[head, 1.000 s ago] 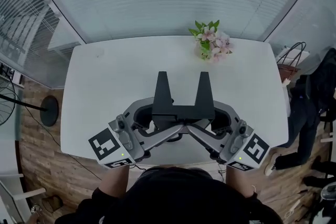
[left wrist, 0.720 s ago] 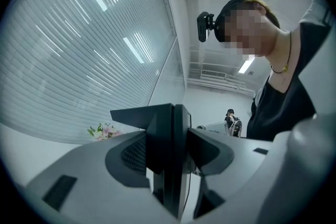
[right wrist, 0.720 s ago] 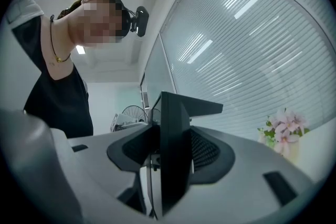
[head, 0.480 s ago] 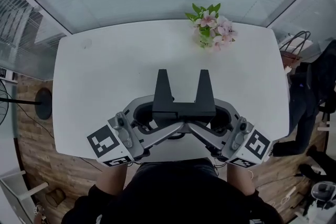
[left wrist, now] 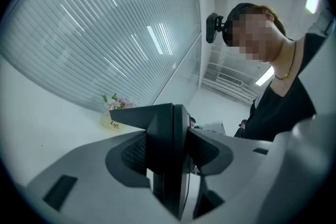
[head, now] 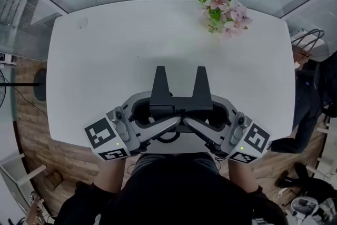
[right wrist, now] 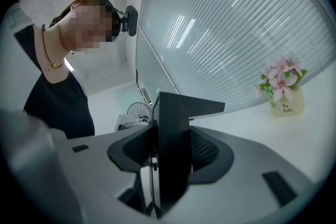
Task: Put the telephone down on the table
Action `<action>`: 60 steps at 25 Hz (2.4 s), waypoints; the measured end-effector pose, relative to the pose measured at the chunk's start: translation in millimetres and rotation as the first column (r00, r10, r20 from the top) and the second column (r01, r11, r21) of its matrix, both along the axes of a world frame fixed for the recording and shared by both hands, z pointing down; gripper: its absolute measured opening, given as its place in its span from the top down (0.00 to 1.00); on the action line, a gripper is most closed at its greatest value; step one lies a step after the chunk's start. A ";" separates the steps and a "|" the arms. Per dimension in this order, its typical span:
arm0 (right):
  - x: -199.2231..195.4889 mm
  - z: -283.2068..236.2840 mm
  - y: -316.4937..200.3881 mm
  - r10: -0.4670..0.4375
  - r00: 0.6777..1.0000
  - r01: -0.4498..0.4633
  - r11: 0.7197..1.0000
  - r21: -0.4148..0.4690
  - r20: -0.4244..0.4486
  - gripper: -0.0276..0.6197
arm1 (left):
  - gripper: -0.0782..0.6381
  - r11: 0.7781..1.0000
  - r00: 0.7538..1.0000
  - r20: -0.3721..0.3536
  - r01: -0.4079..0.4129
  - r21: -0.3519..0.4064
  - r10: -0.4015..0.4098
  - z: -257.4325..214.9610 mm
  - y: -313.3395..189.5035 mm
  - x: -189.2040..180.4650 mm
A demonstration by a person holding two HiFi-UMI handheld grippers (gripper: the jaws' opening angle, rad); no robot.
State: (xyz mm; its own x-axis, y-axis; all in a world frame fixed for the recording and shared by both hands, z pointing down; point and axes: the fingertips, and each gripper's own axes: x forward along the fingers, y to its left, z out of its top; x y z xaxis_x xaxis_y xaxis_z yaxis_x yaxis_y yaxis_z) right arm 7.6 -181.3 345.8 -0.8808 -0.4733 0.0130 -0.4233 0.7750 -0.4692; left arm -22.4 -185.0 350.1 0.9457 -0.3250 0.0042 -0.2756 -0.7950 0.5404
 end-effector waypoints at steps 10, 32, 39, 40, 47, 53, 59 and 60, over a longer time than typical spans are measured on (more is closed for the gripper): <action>4.1 34.4 -4.8 -0.029 0.999 0.034 0.985 -0.169 0.035 0.64 | 0.58 0.994 0.999 0.039 0.005 -0.113 -0.001 30.5 -4.1 5.4; 8.8 74.4 -22.0 -0.008 0.999 0.020 0.958 -0.287 0.041 0.64 | 0.58 0.970 0.999 0.043 0.019 -0.242 -0.009 70.6 -20.8 9.6; 9.4 84.5 -28.3 -0.013 0.999 0.026 0.950 -0.312 0.043 0.64 | 0.58 0.963 0.999 0.049 0.025 -0.267 -0.013 80.3 -26.8 10.1; 9.4 86.2 -29.0 -0.013 0.999 0.026 0.947 -0.319 0.042 0.64 | 0.58 0.961 0.999 0.049 0.025 -0.275 -0.012 82.0 -27.4 10.2; 9.3 97.1 -32.4 -0.017 0.999 0.033 0.933 -0.359 0.048 0.64 | 0.58 0.947 0.999 0.042 0.024 -0.319 -0.011 92.4 -30.8 10.0; 11.1 106.0 -38.9 0.001 0.998 0.023 0.918 -0.396 0.059 0.64 | 0.58 0.933 0.999 0.027 0.029 -0.358 -0.021 100.5 -37.8 11.1; 12.9 114.1 -43.7 0.009 0.997 0.026 0.905 -0.426 0.080 0.64 | 0.59 0.921 0.999 0.012 0.038 -0.387 -0.036 107.2 -43.1 13.0; 12.8 115.2 -44.5 0.009 0.997 0.028 0.902 -0.431 0.083 0.64 | 0.59 0.918 0.999 0.012 0.039 -0.394 -0.038 108.3 -43.7 12.8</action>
